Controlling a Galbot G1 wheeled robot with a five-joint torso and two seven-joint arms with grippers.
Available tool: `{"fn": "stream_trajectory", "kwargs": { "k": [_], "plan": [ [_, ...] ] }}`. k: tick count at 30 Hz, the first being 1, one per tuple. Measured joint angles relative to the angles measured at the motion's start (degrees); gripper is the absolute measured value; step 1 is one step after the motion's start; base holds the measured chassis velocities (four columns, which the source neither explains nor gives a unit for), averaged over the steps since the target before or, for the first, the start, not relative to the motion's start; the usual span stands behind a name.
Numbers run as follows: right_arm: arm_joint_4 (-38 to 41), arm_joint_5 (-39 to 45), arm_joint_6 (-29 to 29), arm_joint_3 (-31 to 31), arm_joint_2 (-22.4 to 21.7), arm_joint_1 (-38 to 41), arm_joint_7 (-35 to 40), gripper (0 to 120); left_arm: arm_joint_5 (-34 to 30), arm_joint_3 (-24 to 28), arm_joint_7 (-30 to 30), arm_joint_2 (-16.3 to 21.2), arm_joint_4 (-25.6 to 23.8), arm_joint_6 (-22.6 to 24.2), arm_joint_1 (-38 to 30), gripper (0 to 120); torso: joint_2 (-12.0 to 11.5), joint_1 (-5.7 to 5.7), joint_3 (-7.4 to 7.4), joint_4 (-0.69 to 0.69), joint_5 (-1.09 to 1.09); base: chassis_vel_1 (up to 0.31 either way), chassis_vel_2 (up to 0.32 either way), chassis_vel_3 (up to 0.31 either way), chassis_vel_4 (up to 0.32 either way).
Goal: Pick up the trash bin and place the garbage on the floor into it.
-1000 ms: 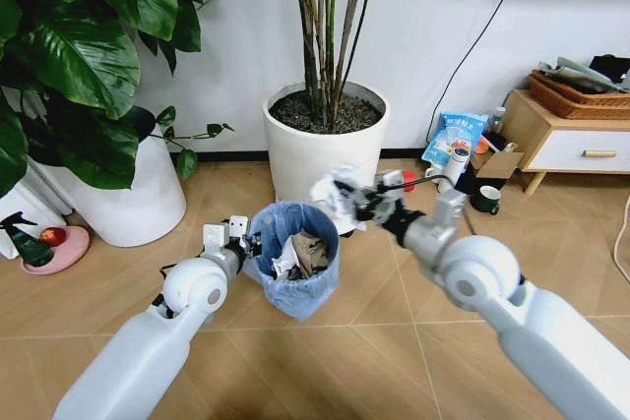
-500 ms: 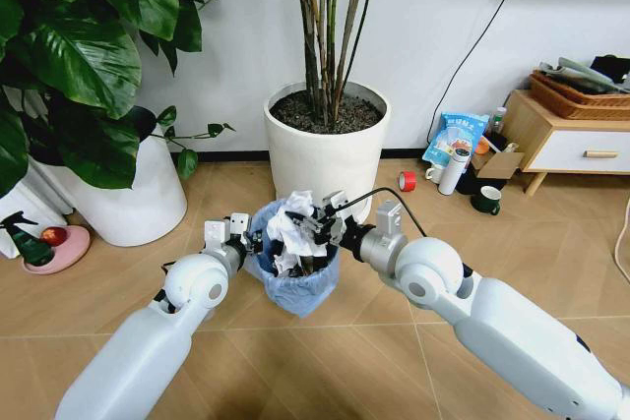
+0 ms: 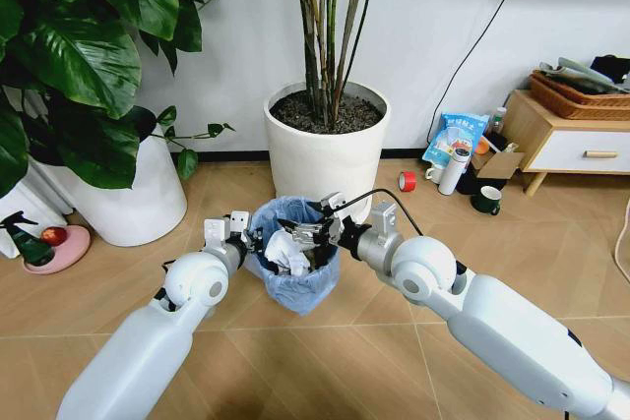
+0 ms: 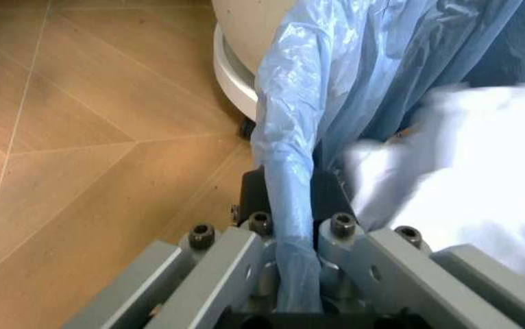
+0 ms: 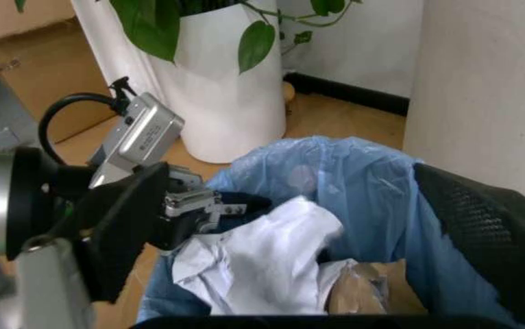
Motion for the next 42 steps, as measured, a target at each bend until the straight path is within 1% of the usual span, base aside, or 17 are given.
{"fn": "stream_trajectory", "kwargs": {
  "k": [6,10,13,15,18,19,21,22,23,25,26,27,29,31,34,38,42],
  "plan": [
    [0.75,-3.18,0.98,3.35,-0.34,-1.84,1.02,100,0.12,-0.81,0.03,0.14,0.01,-0.21,0.28,0,0.01,0.00,0.00,0.01,0.00,0.000,0.000,0.000,0.000],
    [2.93,-9.76,3.55,7.93,-1.35,-7.61,4.76,100,0.46,-2.01,0.12,0.31,-0.22,-0.38,1.40,0,0.01,0.00,0.00,0.00,0.01,0.000,0.000,0.000,0.000],
    [3.77,-12.61,4.51,9.97,-1.47,-10.25,7.24,100,0.71,-2.84,0.19,0.54,-1.10,-0.52,2.54,0,0.01,0.00,0.00,-0.02,0.00,0.000,0.000,0.000,0.000],
    [4.68,-15.35,4.66,12.76,-1.44,-13.33,9.89,100,0.98,-3.87,0.09,0.98,-2.16,-0.74,4.04,0,0.01,-0.01,0.00,0.02,0.01,0.000,0.000,0.000,0.000],
    [5.07,-16.62,4.81,15.03,-1.44,-15.51,10.39,100,1.13,-4.10,0.05,1.09,-2.36,-0.81,4.31,0,0.01,-0.01,0.00,0.04,0.00,0.000,0.000,0.000,0.000],
    [5.40,-18.38,4.93,19.14,-1.37,-18.77,10.52,100,1.31,-4.25,0.06,1.20,-2.47,-0.95,4.43,0,0.01,-0.01,0.00,0.02,0.01,0.000,0.000,0.000,0.000],
    [5.80,-20.33,5.34,24.75,-0.91,-23.44,10.39,100,1.50,-4.42,0.14,1.30,-2.68,-1.10,4.50,0,0.01,-0.01,-0.01,0.00,-0.01,0.000,0.000,0.000,0.000],
    [6.06,-21.58,5.76,28.40,-0.43,-26.57,10.12,100,1.66,-4.51,0.19,1.36,-2.83,-1.21,4.63,0,0.01,-0.01,-0.01,-0.01,0.02,0.000,0.000,0.000,0.000],
    [6.06,-21.58,5.76,28.40,-0.43,-26.57,10.12,100,1.66,-4.51,0.19,1.36,-2.83,-1.21,4.63,0,0.01,-0.01,-0.01,-0.01,0.02,0.000,0.000,0.000,0.000],
    [6.97,-24.09,6.48,34.40,0.81,-32.24,9.06,100,2.47,-4.65,0.40,1.46,-3.07,-1.39,5.06,0,0.01,-0.01,-0.01,-0.02,0.00,0.000,0.000,0.000,0.000],
    [6.97,-24.09,6.48,34.40,0.81,-32.24,9.06,100,2.47,-4.65,0.40,1.46,-3.07,-1.39,5.06,0,0.01,-0.01,-0.01,-0.02,0.00,0.000,0.000,0.000,0.000],
    [7.69,-26.00,7.07,37.28,1.87,-35.45,8.29,100,3.49,-4.74,0.68,1.52,-3.17,-1.57,5.45,0,0.01,-0.01,-0.01,-0.02,0.00,0.000,0.000,0.000,0.000],
    [8.69,-28.47,7.62,39.57,3.34,-38.38,7.66,100,4.22,-4.86,0.78,1.53,-3.36,-1.79,6.01,0,0.01,-0.01,-0.01,-0.02,0.01,0.000,0.000,0.000,0.000],
    [9.20,-29.67,7.87,40.35,4.19,-39.63,7.32,100,4.41,-4.96,0.80,1.48,-3.50,-1.84,6.31,0,0.01,-0.01,-0.01,-0.01,0.00,0.000,0.000,0.000,0.000],
    [11.08,-33.45,8.82,41.07,7.58,-43.10,6.65,100,5.29,-5.39,0.87,1.22,-4.09,-2.03,7.89,0,0.01,-0.01,-0.01,0.00,0.00,0.000,0.000,0.000,0.000],
    [11.85,-35.91,9.26,40.44,9.02,-44.10,6.56,100,5.75,-5.66,0.79,0.96,-4.80,-2.16,8.57,0,0.01,-0.01,-0.01,0.01,0.00,0.000,0.000,0.000,0.000],
    [12.41,-36.53,9.36,39.95,9.03,-44.61,6.56,100,6.09,-5.96,0.75,1.01,-5.46,-2.41,9.16,0,0.01,-0.01,-0.01,0.00,0.00,0.014,0.009,-0.007,-0.014]
  ]
}}
